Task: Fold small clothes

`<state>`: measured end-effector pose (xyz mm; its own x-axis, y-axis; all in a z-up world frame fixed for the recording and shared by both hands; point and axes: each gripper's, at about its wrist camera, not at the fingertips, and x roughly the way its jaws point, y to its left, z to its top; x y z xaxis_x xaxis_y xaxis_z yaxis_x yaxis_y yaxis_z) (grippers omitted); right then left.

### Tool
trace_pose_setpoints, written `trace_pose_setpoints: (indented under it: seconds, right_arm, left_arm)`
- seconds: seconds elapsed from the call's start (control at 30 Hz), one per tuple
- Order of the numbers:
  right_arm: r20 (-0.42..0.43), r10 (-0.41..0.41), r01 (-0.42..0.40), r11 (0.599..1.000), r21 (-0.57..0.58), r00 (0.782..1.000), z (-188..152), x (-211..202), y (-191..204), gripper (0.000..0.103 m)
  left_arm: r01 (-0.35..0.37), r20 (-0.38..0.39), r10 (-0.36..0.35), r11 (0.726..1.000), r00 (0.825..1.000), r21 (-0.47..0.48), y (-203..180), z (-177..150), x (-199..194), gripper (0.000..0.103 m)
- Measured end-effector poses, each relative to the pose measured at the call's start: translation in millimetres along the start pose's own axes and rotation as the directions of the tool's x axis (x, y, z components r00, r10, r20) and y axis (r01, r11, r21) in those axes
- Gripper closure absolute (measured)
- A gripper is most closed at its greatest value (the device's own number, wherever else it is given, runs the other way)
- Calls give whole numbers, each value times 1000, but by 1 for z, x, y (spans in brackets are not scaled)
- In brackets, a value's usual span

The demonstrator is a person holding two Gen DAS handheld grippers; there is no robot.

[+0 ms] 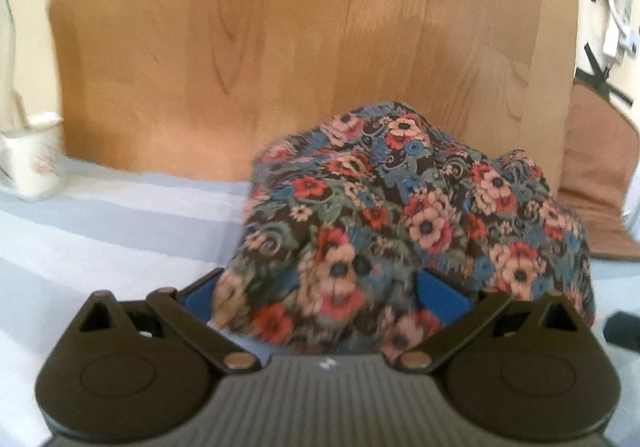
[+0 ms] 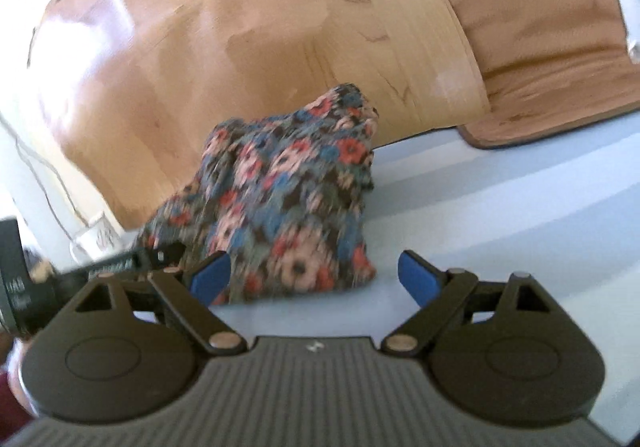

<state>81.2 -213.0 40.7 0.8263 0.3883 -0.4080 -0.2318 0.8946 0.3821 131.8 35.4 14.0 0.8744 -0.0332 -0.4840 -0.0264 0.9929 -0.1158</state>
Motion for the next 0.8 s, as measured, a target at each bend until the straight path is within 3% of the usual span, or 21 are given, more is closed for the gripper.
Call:
trace_pose_setpoints:
  seconds: [0.1, 0.2, 0.4, 0.5, 0.67, 0.8]
  right_arm:
    - [1, -24, 24, 999, -28, 1000, -19, -16, 10, 11]
    - [71, -81, 84, 996, -35, 994, -32, -38, 19, 11]
    - [163, -179, 198, 975, -106, 970, -52, -67, 39, 10]
    - [237, -216, 260, 950, -172, 947, -59, -76, 53, 10]
    - [335, -217, 316, 907, -277, 917, -70, -82, 73, 0]
    - [377, -197, 320, 899, -300, 905, -74, -89, 78, 0]
  left_arm:
    - [-37, -24, 37, 999, 999, -7, -12, -20, -26, 0]
    - [-63, -24, 63, 998, 998, -5, -24, -38, -54, 0]
    - [-140, 16, 139, 989, 990, 51, -44, -62, -96, 0]
    - [-157, 24, 155, 984, 988, 85, -48, -63, -97, 0]
    - [-170, 51, 165, 979, 985, 109, -52, -69, -111, 0]
    - [-171, 55, 166, 981, 985, 96, -50, -69, -114, 0]
